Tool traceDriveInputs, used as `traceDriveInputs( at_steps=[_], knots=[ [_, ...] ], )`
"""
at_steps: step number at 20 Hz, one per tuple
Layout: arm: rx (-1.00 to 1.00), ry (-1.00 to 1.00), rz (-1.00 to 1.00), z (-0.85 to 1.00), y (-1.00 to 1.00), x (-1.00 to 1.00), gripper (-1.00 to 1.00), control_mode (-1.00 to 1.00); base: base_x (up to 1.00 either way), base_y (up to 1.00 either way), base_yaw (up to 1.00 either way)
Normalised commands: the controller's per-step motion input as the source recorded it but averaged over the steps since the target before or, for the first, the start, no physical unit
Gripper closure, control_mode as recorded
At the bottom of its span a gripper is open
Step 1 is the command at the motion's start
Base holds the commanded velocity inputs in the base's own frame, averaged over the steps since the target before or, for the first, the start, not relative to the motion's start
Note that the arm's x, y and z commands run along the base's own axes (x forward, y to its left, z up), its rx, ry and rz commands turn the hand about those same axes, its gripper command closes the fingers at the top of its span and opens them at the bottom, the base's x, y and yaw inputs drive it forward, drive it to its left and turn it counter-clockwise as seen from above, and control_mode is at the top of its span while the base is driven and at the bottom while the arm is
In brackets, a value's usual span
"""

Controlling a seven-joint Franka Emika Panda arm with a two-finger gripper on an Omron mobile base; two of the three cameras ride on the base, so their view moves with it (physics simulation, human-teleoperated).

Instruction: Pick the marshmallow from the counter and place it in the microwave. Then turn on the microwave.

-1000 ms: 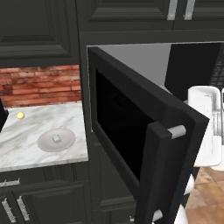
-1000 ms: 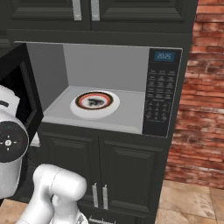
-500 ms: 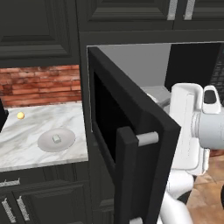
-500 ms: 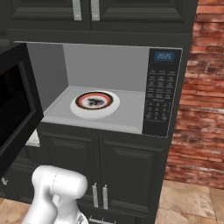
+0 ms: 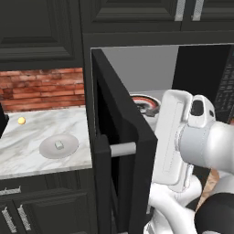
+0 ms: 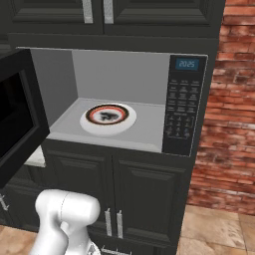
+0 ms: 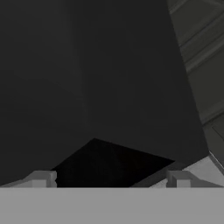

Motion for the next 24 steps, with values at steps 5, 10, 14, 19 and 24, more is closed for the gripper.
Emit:
traceDriveInputs(
  at_steps=[5, 10, 14, 19, 24],
  knots=[
    [0.0, -0.04, -0.09, -0.05, 0.22, 0.0, -1.0, -1.0, 0.0, 0.0, 0.0],
    [0.0, 0.0, -0.03, -0.01, 0.06, 0.1, -1.0, -1.0, 0.0, 0.0, 0.0],
    [0.0, 0.03, 0.04, 0.0, 0.0, 0.14, -1.0, -1.0, 0.0, 0.0, 0.0],
    [0.0, 0.09, 0.09, 0.03, -0.03, 0.06, -1.0, -1.0, 0.0, 0.0, 0.0],
    [0.0, 0.07, 0.11, 0.02, -0.1, 0.0, -1.0, -1.0, 0.0, 0.0, 0.0]
  ],
)
